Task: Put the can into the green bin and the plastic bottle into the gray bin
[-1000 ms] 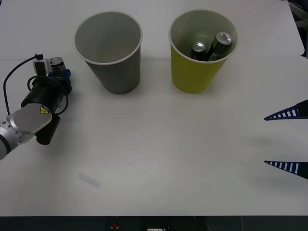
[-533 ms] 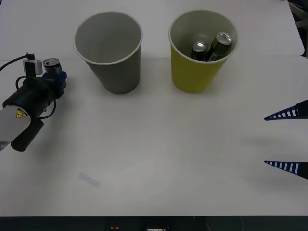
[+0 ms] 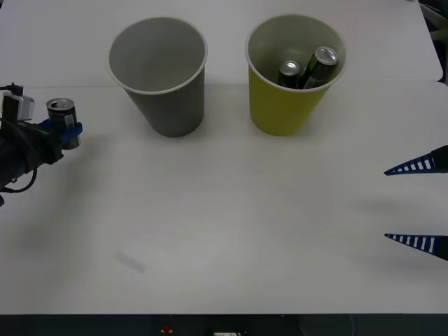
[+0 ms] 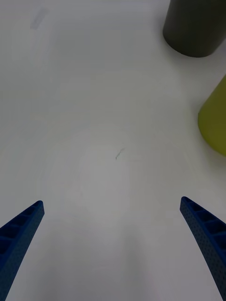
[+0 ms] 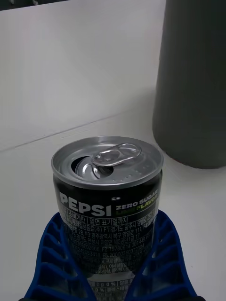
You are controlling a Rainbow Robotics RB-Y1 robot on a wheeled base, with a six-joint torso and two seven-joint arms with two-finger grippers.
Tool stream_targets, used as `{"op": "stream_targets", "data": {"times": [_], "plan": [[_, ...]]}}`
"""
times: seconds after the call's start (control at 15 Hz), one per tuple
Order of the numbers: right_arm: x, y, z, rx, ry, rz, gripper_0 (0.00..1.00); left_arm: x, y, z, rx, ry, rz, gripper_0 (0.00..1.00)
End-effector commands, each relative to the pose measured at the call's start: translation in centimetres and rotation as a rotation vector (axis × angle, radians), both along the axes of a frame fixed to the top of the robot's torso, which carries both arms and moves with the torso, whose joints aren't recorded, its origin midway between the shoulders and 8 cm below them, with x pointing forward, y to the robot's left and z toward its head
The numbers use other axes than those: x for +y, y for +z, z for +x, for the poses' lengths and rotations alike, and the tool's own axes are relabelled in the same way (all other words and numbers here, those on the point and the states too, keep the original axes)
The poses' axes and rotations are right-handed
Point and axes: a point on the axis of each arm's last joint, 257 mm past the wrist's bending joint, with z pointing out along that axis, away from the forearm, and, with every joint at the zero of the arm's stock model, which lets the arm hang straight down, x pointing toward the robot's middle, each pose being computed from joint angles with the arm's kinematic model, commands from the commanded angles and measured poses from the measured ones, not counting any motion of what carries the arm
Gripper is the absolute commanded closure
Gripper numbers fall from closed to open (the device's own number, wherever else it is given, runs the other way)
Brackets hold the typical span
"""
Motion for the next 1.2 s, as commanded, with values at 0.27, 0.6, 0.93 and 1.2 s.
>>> {"op": "stream_targets", "data": {"times": [0.27,0.6,0.93,1.2], "plan": [[0.0,0.0,0.0,0.0,0.0,0.0,0.0,0.3,1.2,-7.1,0.171,-0.212,0.052,1.0],[0.0,0.0,0.0,0.0,0.0,0.0,0.0,0.3,2.8,-12.0,0.292,-0.35,0.08,1.0],[0.0,0.0,0.0,0.0,0.0,0.0,0.0,-2.7,6.6,-14.7,0.397,-0.377,0.03,1.0],[0.0,0.0,0.0,0.0,0.0,0.0,0.0,-7.7,9.6,-13.4,0.406,-0.404,0.006,1.0]]}}
